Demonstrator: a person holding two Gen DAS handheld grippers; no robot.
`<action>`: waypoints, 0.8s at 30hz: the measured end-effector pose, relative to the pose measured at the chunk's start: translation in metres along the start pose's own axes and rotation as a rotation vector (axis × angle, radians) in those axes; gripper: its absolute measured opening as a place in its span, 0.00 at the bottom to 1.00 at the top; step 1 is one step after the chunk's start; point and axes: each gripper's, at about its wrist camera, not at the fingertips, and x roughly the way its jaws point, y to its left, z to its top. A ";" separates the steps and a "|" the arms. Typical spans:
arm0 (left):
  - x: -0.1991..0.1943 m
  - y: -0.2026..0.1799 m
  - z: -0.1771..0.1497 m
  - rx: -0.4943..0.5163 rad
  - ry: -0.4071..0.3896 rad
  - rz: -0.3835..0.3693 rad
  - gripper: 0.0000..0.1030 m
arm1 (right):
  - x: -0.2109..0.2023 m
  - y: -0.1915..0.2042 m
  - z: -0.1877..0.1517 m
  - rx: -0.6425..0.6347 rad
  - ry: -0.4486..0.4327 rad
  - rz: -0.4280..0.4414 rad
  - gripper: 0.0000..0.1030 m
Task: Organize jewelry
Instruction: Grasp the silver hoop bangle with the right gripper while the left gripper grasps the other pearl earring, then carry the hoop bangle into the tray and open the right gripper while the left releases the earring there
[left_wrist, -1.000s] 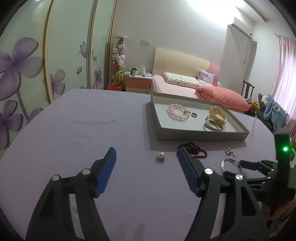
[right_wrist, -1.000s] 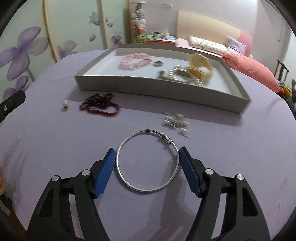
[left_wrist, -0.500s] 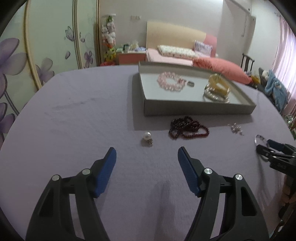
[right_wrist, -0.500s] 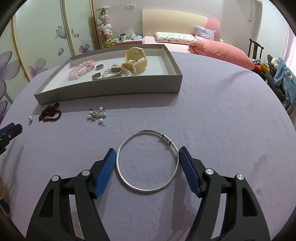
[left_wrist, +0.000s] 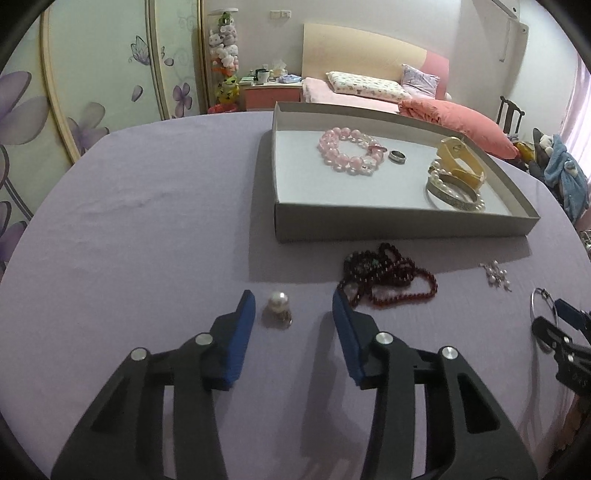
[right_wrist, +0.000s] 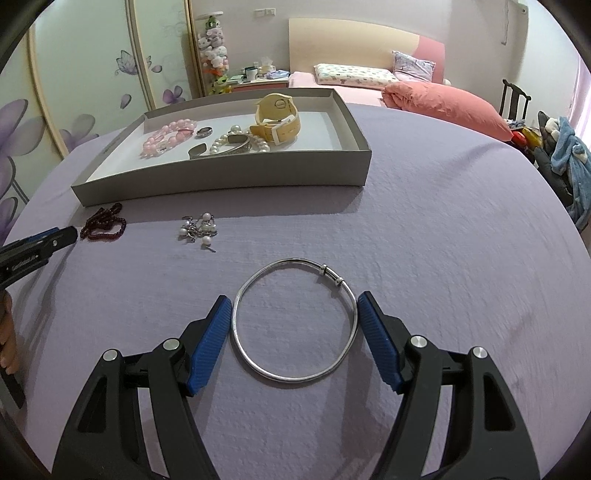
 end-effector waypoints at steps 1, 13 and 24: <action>0.001 -0.001 0.002 0.001 0.000 0.005 0.40 | 0.000 0.000 0.000 0.000 0.000 0.000 0.68; 0.003 0.000 0.005 -0.019 -0.007 -0.002 0.13 | 0.000 0.000 0.000 0.004 -0.001 0.005 0.68; -0.027 0.019 -0.019 -0.066 -0.033 -0.069 0.13 | -0.006 0.004 -0.004 0.005 -0.005 0.030 0.68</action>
